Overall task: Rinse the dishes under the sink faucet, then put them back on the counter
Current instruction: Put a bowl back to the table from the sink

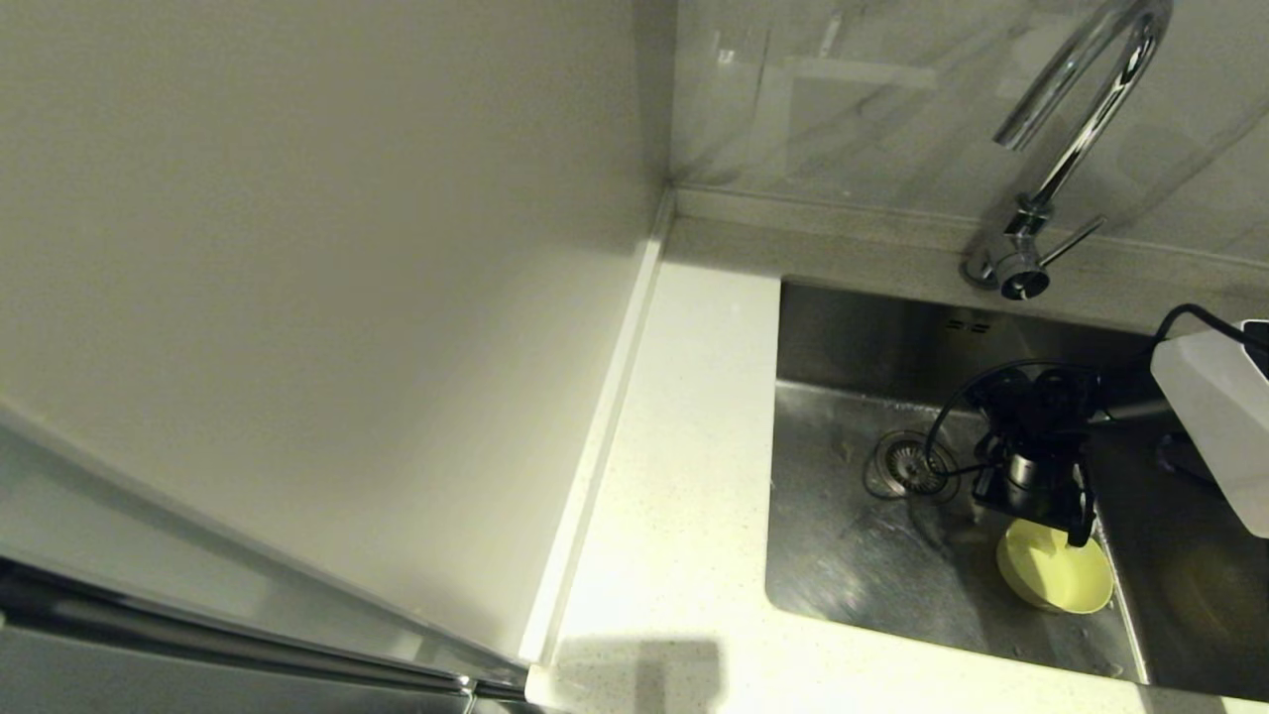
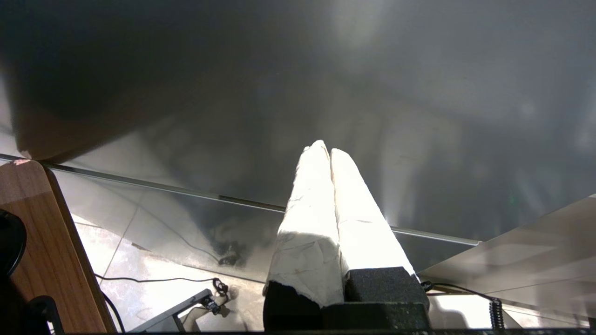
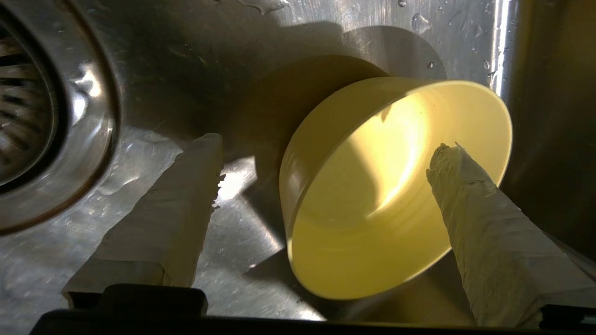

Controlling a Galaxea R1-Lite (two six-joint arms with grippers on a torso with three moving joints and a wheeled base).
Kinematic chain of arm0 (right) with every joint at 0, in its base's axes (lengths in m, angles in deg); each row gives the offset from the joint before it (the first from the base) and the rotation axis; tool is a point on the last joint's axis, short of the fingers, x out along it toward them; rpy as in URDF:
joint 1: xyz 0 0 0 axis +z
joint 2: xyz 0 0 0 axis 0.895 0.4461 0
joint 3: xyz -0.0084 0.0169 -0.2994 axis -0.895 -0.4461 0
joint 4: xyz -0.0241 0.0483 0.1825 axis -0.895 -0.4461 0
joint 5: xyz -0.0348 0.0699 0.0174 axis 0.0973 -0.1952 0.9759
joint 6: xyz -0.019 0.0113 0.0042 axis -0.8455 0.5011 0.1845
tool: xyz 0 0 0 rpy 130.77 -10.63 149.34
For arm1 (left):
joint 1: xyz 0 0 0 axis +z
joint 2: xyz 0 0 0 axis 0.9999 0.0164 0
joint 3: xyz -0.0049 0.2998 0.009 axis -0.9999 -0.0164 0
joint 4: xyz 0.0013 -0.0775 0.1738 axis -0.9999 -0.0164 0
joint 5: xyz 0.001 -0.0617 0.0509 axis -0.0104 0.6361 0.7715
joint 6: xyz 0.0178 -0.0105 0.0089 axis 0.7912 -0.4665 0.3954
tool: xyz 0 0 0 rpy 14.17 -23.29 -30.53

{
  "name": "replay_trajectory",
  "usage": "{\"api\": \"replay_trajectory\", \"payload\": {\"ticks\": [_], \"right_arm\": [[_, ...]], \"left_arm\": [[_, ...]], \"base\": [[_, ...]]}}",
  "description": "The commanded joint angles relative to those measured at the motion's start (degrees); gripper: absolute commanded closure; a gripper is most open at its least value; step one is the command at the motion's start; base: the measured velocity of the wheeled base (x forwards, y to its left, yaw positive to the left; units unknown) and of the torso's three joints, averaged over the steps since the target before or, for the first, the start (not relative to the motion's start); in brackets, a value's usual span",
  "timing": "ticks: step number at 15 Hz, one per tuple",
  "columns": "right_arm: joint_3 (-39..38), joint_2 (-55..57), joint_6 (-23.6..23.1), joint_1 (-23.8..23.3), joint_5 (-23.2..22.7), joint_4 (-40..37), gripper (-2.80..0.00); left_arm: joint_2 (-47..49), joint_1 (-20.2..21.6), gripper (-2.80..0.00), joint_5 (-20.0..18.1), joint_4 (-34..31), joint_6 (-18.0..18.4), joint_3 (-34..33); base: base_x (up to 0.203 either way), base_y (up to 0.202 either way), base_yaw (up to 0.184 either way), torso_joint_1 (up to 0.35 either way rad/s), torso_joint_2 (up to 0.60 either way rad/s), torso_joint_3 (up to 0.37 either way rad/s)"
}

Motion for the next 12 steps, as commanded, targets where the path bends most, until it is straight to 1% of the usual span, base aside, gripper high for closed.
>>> {"api": "replay_trajectory", "payload": {"ticks": [1,3,8,12], "right_arm": [[0.2,0.9,0.2,-0.3,0.3,-0.2,0.0],[0.0,1.2,-0.7,-0.7,1.3,-0.2,0.0],[-0.1,0.7,-1.0,-1.8,1.3,-0.2,0.0],[-1.1,-1.8,-1.0,-1.8,1.3,-0.3,0.0]], "left_arm": [[0.0,0.0,0.0,0.0,0.0,0.0,-0.2],[0.0,0.0,0.0,0.0,0.0,0.0,-0.2],[0.0,0.0,0.0,0.0,0.0,0.0,-0.2],[0.0,0.0,0.0,0.0,0.0,0.0,-0.2]], "base": [[0.0,0.0,0.0,0.0,0.0,0.0],[0.0,0.0,0.0,0.0,0.0,0.0],[0.0,0.0,0.0,0.0,0.0,0.0],[0.0,0.0,0.0,0.0,0.0,0.0]]}}
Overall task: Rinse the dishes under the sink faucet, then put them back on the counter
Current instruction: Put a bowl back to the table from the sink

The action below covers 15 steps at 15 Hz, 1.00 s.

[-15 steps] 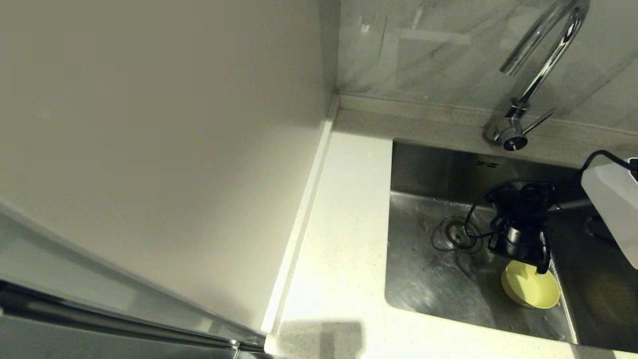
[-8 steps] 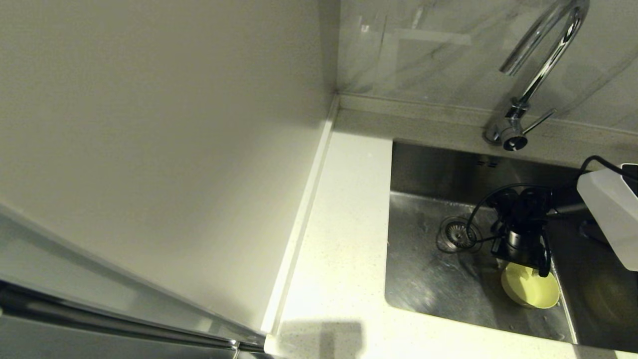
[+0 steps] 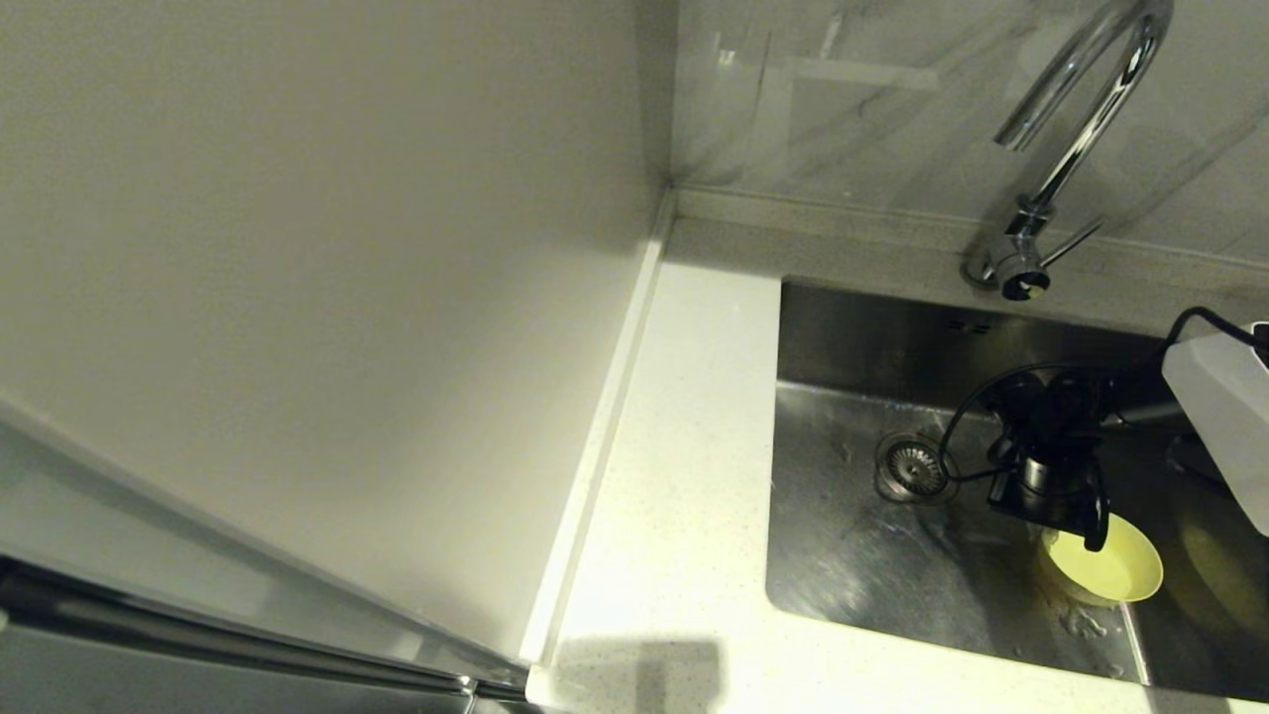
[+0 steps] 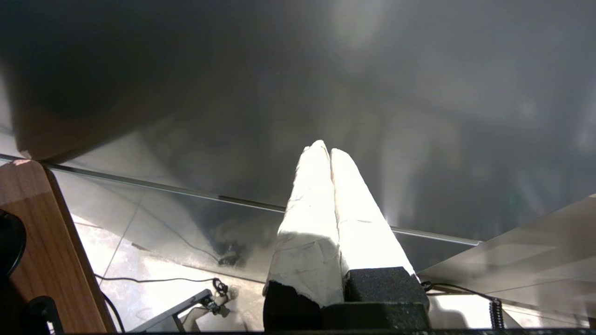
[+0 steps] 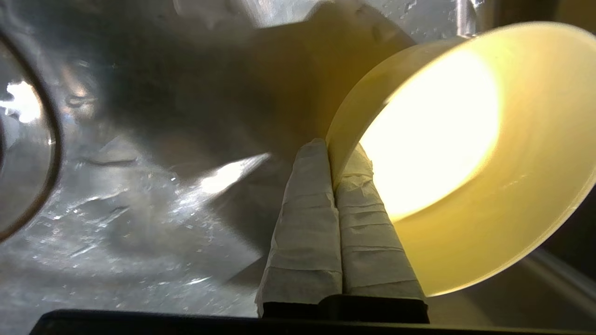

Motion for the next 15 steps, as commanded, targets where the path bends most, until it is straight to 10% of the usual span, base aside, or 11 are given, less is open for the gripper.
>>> {"api": "replay_trajectory", "payload": {"ticks": [1,12,15], "right_arm": [[-1.1,-2.8,0.0,0.0,0.2,-0.2,0.0],[-23.7,-35.4,0.1,0.2,-2.7,-0.1,0.0],[-25.9,-45.1,0.5,5.2,-12.2,-0.1,0.0]], "left_arm": [[0.0,0.0,0.0,0.0,0.0,0.0,-0.2],[0.0,0.0,0.0,0.0,0.0,0.0,-0.2],[0.0,0.0,0.0,0.0,0.0,0.0,-0.2]], "base": [[0.0,0.0,0.0,0.0,0.0,0.0],[0.0,0.0,0.0,0.0,0.0,0.0],[0.0,0.0,0.0,0.0,0.0,0.0]]}}
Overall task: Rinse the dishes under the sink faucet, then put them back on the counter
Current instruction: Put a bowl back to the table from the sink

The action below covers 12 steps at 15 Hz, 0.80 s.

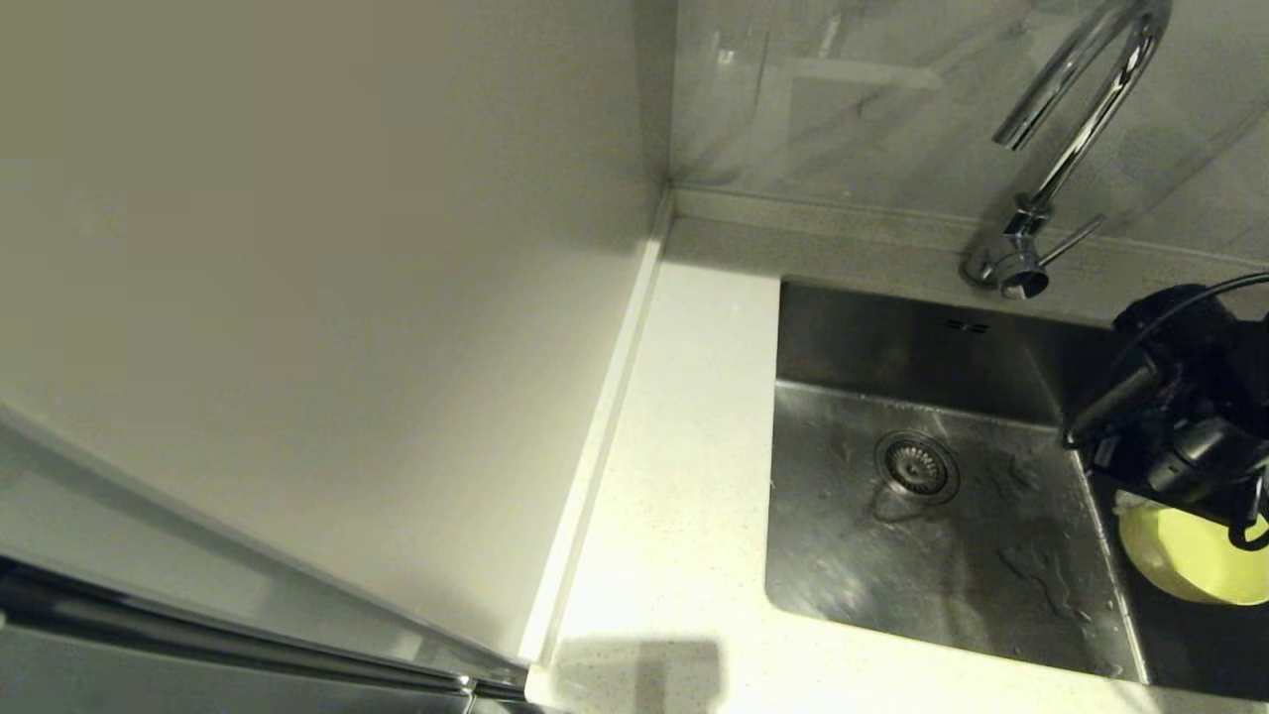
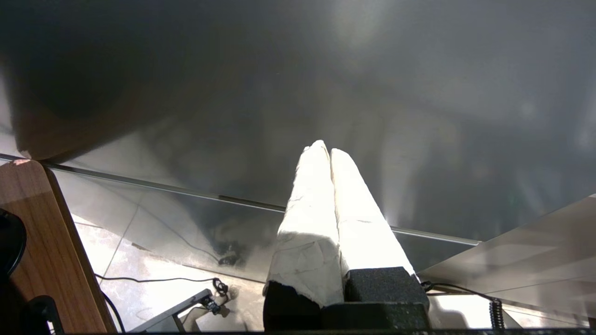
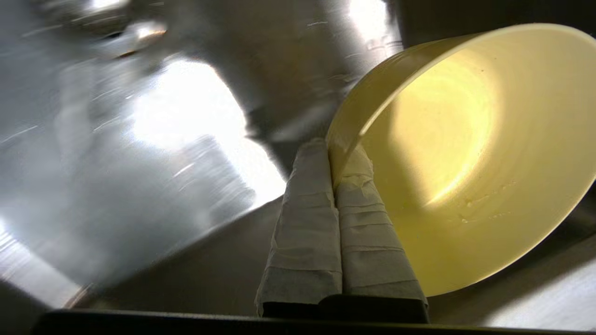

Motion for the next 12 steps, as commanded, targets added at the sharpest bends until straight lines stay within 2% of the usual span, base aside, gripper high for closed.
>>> {"api": "replay_trajectory", "payload": {"ticks": [1,3,5,9,10,12], "right_arm": [[1.0,-10.9,1.4,4.9,-10.8,-0.2,0.0],[5.5,-14.1,6.8,11.7,-19.6,-0.8,0.0],[10.3,-15.8,15.3,14.9,-25.8,-1.3,0.0],[20.8,-15.9,28.1,14.7,-40.3,-3.4,0.0],[25.0,-15.5,32.9,13.2,-47.0,-4.3,0.0],[32.5,-13.1,49.3,7.0,-63.0,-4.9,0.0]], "left_arm": [[0.0,0.0,0.0,0.0,0.0,0.0,-0.2],[0.0,0.0,0.0,0.0,0.0,0.0,-0.2],[0.0,0.0,0.0,0.0,0.0,0.0,-0.2],[0.0,0.0,0.0,0.0,0.0,0.0,-0.2],[0.0,0.0,0.0,0.0,0.0,0.0,-0.1],[0.0,0.0,0.0,0.0,0.0,0.0,-0.2]], "base": [[0.0,0.0,0.0,0.0,0.0,0.0],[0.0,0.0,0.0,0.0,0.0,0.0],[0.0,0.0,0.0,0.0,0.0,0.0],[0.0,0.0,0.0,0.0,0.0,0.0],[0.0,0.0,0.0,0.0,0.0,0.0],[0.0,0.0,0.0,0.0,0.0,0.0]]}}
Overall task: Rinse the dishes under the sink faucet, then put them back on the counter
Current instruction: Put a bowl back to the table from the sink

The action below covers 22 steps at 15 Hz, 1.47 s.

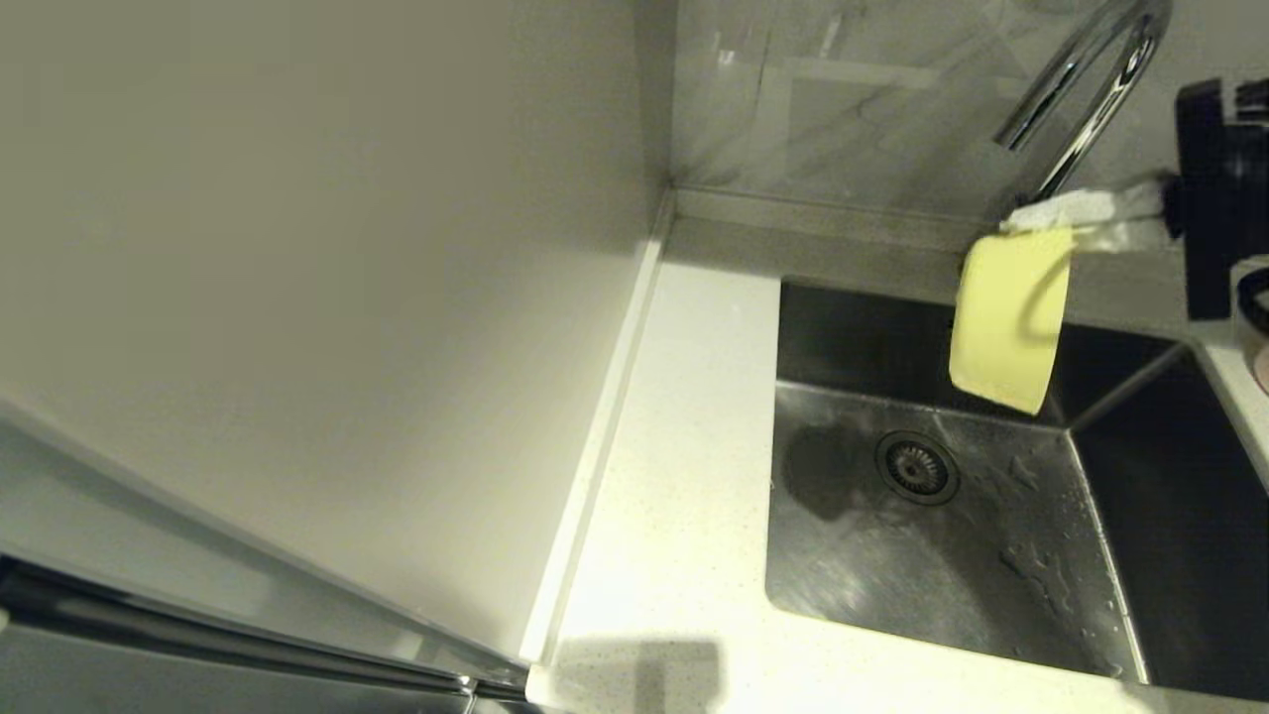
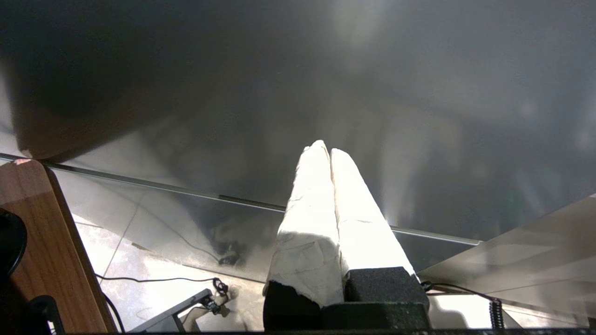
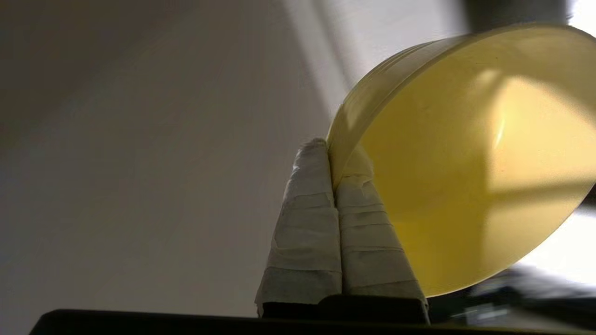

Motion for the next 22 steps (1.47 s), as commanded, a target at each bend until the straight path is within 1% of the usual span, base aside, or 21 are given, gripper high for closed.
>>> {"api": "replay_trajectory", "payload": {"ticks": [1,2,4,5,6,8,10,11,12,13,14,16,17,18,19,20,21,22], "right_arm": [[7.9,3.4,21.0,-7.6,-18.9,-0.1,0.0],[9.2,4.9,29.5,-10.3,-23.4,1.5,0.0],[9.4,7.1,44.8,-13.4,-28.3,8.9,0.0],[8.8,8.1,52.3,-15.2,-31.1,14.0,0.0],[6.8,9.0,57.2,-16.6,-33.0,18.5,0.0],[-1.4,9.7,59.2,-18.0,-35.2,23.2,0.0],[-10.2,10.0,59.8,-19.3,-37.3,27.6,0.0],[-12.8,10.0,60.1,-20.0,-38.6,29.8,0.0],[-13.1,10.0,60.5,-20.6,-39.7,30.6,0.0],[-11.2,10.1,61.5,-21.0,-40.4,31.0,0.0],[-6.9,10.4,63.2,-21.3,-41.0,31.5,0.0],[6.1,11.7,69.3,-21.9,-41.6,34.4,0.0],[10.2,12.1,72.0,-22.3,-41.8,36.8,0.0],[12.0,12.2,73.9,-22.6,-41.9,39.3,0.0],[11.6,12.2,75.4,-23.0,-42.0,42.0,0.0],[8.9,12.0,76.6,-23.7,-42.1,45.8,0.0],[4.2,11.7,77.9,-25.2,-42.1,53.1,0.0],[1.0,11.5,78.9,-26.9,-41.7,63.7,0.0]], "left_arm": [[0.0,0.0,0.0,0.0,0.0,0.0,-0.2],[0.0,0.0,0.0,0.0,0.0,0.0,-0.2],[0.0,0.0,0.0,0.0,0.0,0.0,-0.2],[0.0,0.0,0.0,0.0,0.0,0.0,-0.2],[0.0,0.0,0.0,0.0,0.0,0.0,-0.2],[0.0,0.0,0.0,0.0,0.0,0.0,-0.2],[0.0,0.0,0.0,0.0,0.0,0.0,-0.2],[0.0,0.0,0.0,0.0,0.0,0.0,-0.2],[0.0,0.0,0.0,0.0,0.0,0.0,-0.2],[0.0,0.0,0.0,0.0,0.0,0.0,-0.2],[0.0,0.0,0.0,0.0,0.0,0.0,-0.2],[0.0,0.0,0.0,0.0,0.0,0.0,-0.1],[0.0,0.0,0.0,0.0,0.0,0.0,-0.2],[0.0,0.0,0.0,0.0,0.0,0.0,-0.2],[0.0,0.0,0.0,0.0,0.0,0.0,-0.2],[0.0,0.0,0.0,0.0,0.0,0.0,-0.2],[0.0,0.0,0.0,0.0,0.0,0.0,-0.2],[0.0,0.0,0.0,0.0,0.0,0.0,-0.1]], "base": [[0.0,0.0,0.0,0.0,0.0,0.0],[0.0,0.0,0.0,0.0,0.0,0.0],[0.0,0.0,0.0,0.0,0.0,0.0],[0.0,0.0,0.0,0.0,0.0,0.0],[0.0,0.0,0.0,0.0,0.0,0.0],[0.0,0.0,0.0,0.0,0.0,0.0],[0.0,0.0,0.0,0.0,0.0,0.0],[0.0,0.0,0.0,0.0,0.0,0.0],[0.0,0.0,0.0,0.0,0.0,0.0],[0.0,0.0,0.0,0.0,0.0,0.0],[0.0,0.0,0.0,0.0,0.0,0.0],[0.0,0.0,0.0,0.0,0.0,0.0],[0.0,0.0,0.0,0.0,0.0,0.0],[0.0,0.0,0.0,0.0,0.0,0.0],[0.0,0.0,0.0,0.0,0.0,0.0],[0.0,0.0,0.0,0.0,0.0,0.0],[0.0,0.0,0.0,0.0,0.0,0.0],[0.0,0.0,0.0,0.0,0.0,0.0]]}}
